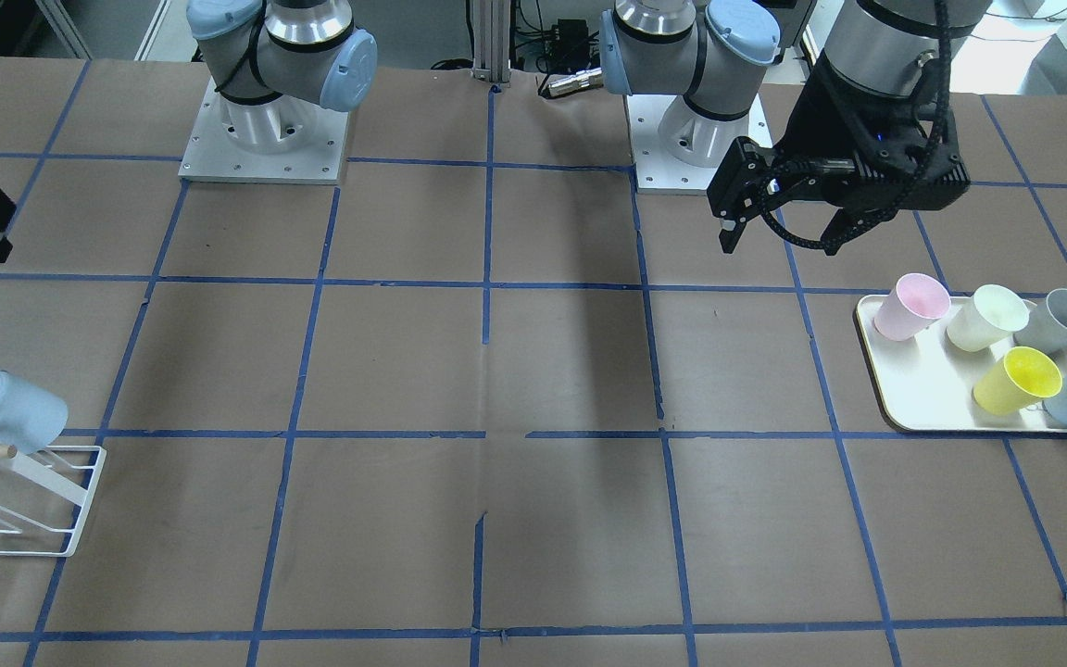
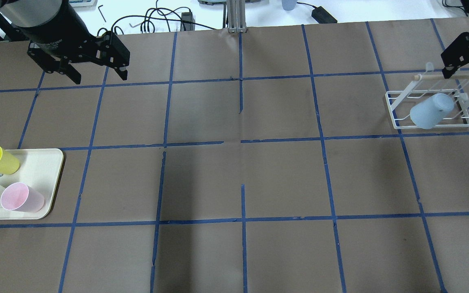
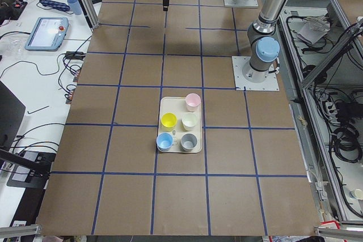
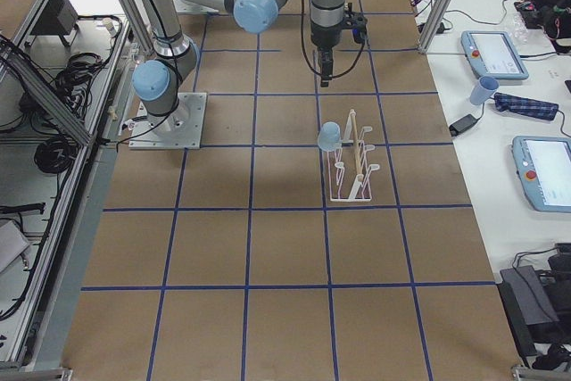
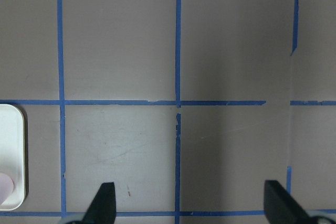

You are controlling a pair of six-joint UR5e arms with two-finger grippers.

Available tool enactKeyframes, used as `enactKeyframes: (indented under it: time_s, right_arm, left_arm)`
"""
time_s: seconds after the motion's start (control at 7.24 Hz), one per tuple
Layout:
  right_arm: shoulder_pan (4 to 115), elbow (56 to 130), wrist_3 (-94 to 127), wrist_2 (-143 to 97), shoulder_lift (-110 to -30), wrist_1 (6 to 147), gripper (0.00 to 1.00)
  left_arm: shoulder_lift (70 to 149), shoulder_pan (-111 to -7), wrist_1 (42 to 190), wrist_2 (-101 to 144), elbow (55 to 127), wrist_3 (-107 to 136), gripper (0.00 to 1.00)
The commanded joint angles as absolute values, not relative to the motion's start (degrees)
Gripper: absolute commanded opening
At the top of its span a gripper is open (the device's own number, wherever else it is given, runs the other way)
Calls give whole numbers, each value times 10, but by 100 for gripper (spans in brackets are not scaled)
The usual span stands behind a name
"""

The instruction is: Transfer IKEA cup to right arm and place on rack

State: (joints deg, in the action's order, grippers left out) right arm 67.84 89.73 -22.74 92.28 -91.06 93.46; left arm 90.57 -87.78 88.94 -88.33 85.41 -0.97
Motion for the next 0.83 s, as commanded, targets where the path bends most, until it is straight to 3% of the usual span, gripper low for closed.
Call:
enactKeyframes:
  time_s: [0.0, 0.41, 0.69]
  right_arm:
    - [685, 898, -214, 918, -947, 894, 100]
    - [800, 880, -136, 912, -921, 903, 100]
    - [894, 791, -58, 919, -848, 895, 100]
  left_arm:
    - [904, -876, 890, -883, 854, -11, 100]
    - [905, -875, 889, -883, 854, -11, 100]
    - [904, -875, 889, -883, 854, -10, 100]
